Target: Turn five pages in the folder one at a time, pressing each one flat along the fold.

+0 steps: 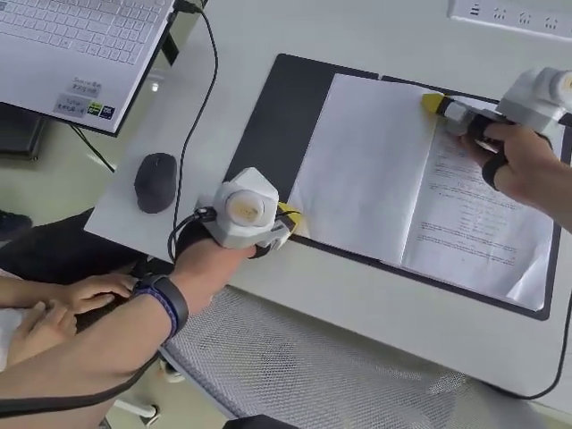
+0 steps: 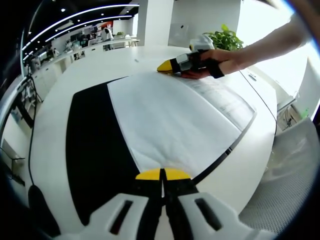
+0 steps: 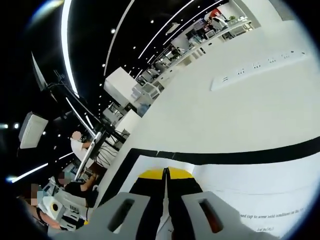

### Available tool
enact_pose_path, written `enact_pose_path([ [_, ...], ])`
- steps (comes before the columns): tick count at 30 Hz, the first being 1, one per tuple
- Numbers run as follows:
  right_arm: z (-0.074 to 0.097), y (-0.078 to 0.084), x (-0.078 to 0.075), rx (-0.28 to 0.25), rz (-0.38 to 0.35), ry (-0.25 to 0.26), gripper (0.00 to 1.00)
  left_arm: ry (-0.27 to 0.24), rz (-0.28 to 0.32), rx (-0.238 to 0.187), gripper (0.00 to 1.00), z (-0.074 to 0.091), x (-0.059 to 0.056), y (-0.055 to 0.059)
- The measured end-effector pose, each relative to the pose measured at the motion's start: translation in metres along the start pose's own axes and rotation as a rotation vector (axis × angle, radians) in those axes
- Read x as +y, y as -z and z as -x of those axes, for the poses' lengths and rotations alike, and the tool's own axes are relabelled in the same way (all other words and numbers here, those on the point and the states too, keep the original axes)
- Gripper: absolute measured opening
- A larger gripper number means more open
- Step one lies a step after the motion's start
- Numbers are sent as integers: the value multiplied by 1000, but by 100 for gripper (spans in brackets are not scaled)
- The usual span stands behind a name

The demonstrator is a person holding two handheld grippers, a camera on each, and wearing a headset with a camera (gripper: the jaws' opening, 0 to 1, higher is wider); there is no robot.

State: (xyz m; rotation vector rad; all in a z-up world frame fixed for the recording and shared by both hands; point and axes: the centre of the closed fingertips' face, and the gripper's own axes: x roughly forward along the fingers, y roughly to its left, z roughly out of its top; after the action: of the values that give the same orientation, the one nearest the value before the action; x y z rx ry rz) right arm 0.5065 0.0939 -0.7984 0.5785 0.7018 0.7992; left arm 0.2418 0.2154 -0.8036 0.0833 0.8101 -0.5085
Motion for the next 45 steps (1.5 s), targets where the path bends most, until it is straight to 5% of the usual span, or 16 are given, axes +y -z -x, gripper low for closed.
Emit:
enact_pose_path([
  [14,8,3,-2,-48,-28,-10,0,8,0,-5,0,-1,2,2],
  [29,41,67,41,95,68,-184,0,12,-1,-13,0,-4,2,3],
  [38,79,111,74,95,21,-240,0,15,-7,-12,0,-5,2,4],
  [45,103,155,108,199,75,-312,0,16,-4,-18,0,-4,1,3],
])
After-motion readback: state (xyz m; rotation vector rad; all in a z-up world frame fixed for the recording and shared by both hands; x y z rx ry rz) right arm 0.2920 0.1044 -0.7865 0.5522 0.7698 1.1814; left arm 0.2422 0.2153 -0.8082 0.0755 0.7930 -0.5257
